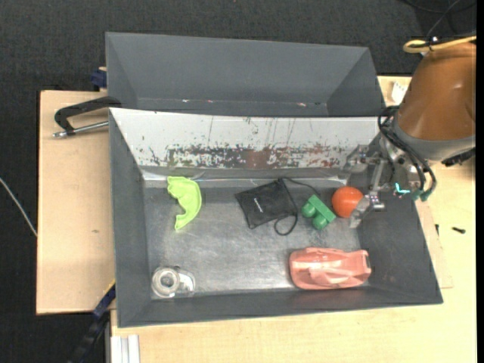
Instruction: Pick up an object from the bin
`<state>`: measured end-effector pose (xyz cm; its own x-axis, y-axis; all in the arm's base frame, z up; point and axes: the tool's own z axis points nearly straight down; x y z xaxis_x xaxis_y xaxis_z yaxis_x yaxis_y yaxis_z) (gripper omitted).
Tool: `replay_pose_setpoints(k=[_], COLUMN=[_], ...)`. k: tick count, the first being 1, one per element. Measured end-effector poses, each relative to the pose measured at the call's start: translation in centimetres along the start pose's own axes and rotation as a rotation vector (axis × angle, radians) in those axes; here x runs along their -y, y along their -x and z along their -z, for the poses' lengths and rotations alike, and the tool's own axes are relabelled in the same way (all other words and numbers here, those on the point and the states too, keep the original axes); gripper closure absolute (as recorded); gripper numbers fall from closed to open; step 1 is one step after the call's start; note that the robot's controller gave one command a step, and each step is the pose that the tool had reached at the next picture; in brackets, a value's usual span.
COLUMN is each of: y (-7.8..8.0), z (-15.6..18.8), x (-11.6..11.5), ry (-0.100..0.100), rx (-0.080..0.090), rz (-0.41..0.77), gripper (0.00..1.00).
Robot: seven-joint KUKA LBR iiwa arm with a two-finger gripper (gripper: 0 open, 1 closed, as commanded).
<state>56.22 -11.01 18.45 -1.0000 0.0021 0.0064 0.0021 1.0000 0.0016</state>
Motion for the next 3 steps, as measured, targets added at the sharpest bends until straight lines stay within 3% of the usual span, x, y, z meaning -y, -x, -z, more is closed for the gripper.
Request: replay_pose_setpoints(k=[1,2,3], y=[0.2,2.4,2.5], z=[0.4,-9.4,-9.4], x=[0.0,0.3,0.3], ry=[-0.001,-0.002,-0.002], rx=[0.008,0.003,0.004], rz=[0.001,0.041,0.041], gripper=[0.00,1.00,1.00])
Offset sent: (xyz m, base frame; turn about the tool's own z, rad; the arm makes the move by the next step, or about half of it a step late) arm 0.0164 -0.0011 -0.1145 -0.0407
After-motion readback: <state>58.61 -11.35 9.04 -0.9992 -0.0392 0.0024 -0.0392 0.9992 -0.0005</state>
